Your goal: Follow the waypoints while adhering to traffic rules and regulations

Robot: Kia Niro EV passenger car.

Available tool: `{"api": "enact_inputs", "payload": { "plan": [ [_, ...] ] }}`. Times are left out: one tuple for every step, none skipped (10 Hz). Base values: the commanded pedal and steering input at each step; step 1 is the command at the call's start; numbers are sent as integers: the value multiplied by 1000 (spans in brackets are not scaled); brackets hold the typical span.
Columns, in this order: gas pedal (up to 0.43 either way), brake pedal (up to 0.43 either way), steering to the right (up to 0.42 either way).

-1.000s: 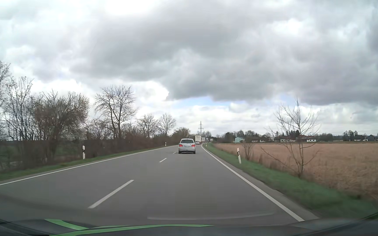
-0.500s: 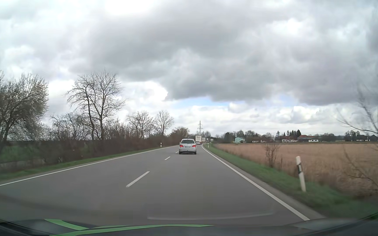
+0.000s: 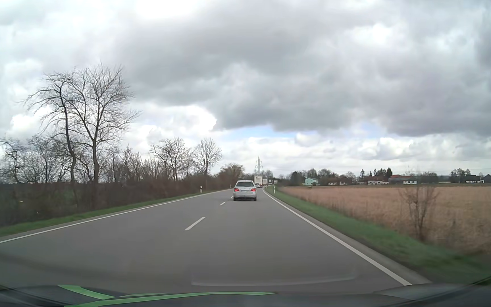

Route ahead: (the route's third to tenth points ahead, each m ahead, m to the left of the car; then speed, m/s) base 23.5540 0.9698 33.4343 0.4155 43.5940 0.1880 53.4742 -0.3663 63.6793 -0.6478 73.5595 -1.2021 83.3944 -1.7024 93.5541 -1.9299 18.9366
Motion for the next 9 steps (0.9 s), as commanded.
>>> {"api": "enact_inputs", "payload": {
  "plan": [
    [130, 0, 1],
    [130, 0, 1],
    [118, 0, 2],
    [110, 0, 5],
    [87, 0, 7],
    [59, 0, 7],
    [47, 0, 7],
    [47, 0, 7],
    [47, 0, 6]
  ]
}}
